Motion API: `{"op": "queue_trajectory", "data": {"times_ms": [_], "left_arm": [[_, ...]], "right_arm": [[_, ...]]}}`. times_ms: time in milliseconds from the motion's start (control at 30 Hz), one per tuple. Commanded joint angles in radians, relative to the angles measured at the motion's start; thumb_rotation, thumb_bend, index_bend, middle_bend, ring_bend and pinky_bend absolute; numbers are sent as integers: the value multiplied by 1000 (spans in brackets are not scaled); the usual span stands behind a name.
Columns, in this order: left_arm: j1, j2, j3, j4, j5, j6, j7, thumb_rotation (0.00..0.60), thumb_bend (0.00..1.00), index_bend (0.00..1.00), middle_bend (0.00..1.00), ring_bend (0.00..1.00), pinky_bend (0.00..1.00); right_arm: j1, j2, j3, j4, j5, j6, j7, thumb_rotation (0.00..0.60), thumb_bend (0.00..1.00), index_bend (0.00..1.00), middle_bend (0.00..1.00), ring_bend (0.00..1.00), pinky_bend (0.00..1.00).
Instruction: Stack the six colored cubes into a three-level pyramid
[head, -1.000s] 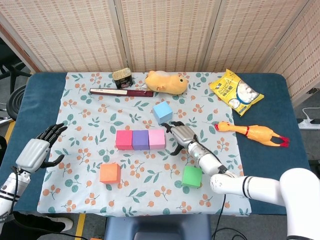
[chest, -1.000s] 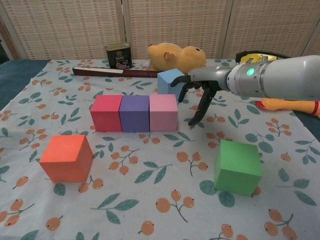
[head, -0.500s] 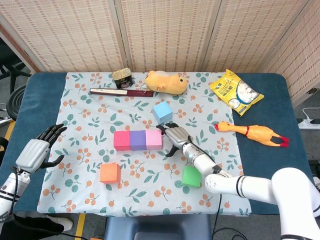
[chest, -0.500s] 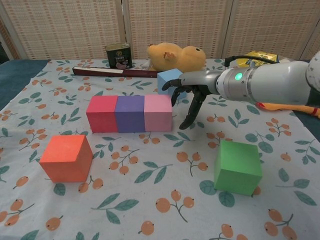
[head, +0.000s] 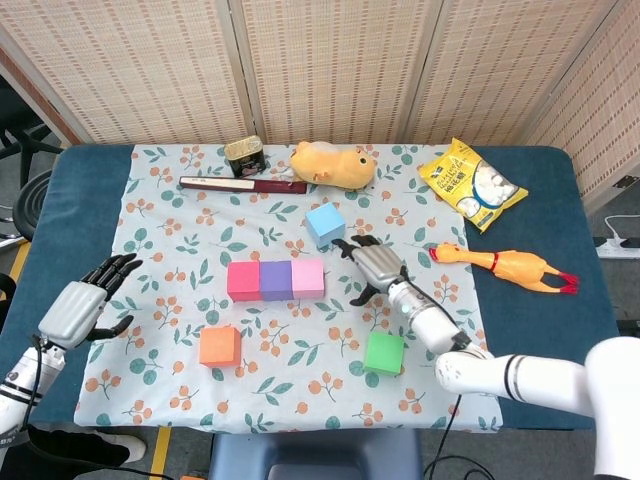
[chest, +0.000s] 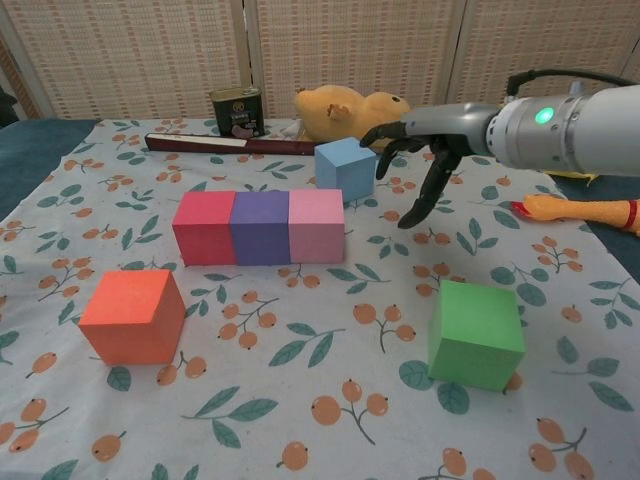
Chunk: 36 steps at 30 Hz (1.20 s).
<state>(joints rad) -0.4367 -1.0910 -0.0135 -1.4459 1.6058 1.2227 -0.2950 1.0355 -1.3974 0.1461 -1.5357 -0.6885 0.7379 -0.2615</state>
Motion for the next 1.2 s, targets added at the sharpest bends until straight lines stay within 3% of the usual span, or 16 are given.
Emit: {"op": "queue_trajectory", "data": {"times_ms": [33,267,433,633,933,1200], "left_arm": [[-9,3,23,-13,30,-17,-5,600,346,54,41,51,228],[-42,16,82,-88,121,-62,-27,600,347,50,48,53,223],[-79,-15,81,-137,135,-116,39,600,336,1,23,17,191],[-126,-76,63,-210,89,-223,203,600,326,0,0,4,179],[-156,-168,32,-222,-49,-330,399,600,329,16,0,17,180],[-159,-203,18,-225,-143,-346,502,600,325,17,6,26,186]], "right_arm": [[-86,129,-10,-117,-77,109,20,600,0,0,207,0,4],[-209,269,-41,-232,-176,218,63,600,0,0,207,0,4],[-270,306,-54,-241,-229,229,121,600,0,0,207,0,4],[-373,343,-90,-272,-330,287,188,600,0,0,207,0,4],[-433,354,-80,-233,-387,294,258,600,0,0,207,0,4],[-454,353,-66,-208,-414,274,285,600,0,0,207,0,4]]}}
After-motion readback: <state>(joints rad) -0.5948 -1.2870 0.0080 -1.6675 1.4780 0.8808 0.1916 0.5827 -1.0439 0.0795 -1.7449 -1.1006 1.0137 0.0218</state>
